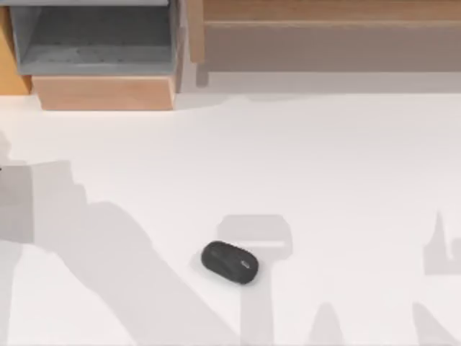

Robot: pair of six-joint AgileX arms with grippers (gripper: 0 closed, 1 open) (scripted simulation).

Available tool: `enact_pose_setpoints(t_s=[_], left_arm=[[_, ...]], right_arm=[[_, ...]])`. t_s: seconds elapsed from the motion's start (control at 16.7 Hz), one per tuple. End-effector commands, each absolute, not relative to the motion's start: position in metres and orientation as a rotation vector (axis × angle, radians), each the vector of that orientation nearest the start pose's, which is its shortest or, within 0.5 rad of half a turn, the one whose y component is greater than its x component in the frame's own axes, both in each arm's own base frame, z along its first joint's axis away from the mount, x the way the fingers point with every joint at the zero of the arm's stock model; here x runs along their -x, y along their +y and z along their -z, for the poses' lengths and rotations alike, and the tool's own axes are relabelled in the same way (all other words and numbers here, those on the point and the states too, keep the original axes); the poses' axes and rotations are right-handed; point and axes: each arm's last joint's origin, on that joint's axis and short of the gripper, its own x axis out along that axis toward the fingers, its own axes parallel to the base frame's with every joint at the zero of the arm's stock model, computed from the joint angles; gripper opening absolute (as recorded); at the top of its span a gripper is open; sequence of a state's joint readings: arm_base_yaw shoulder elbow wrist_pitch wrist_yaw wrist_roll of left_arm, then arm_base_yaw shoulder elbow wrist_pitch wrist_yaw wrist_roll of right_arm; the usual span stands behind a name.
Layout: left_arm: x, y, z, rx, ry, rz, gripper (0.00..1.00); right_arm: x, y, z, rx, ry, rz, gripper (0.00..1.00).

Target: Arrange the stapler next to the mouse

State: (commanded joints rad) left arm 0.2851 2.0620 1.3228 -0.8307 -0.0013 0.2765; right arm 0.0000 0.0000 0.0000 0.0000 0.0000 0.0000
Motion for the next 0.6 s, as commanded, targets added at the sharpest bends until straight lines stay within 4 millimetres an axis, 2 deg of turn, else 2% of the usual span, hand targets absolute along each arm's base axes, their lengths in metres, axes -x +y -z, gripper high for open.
enact_pose_setpoints(t_s=[0.3, 0.6], left_arm=[[-0.357, 0.107, -0.115, 0.012, 1.566, -0.013, 0.00], [-0.356, 0.106, -0.140, 0.013, 1.573, -0.011, 0.00]], right_arm=[[-0.106, -0.001, -0.160, 0.000, 0.000, 0.000, 1.00], [-0.106, -0.001, -0.160, 0.000, 0.000, 0.000, 1.00]])
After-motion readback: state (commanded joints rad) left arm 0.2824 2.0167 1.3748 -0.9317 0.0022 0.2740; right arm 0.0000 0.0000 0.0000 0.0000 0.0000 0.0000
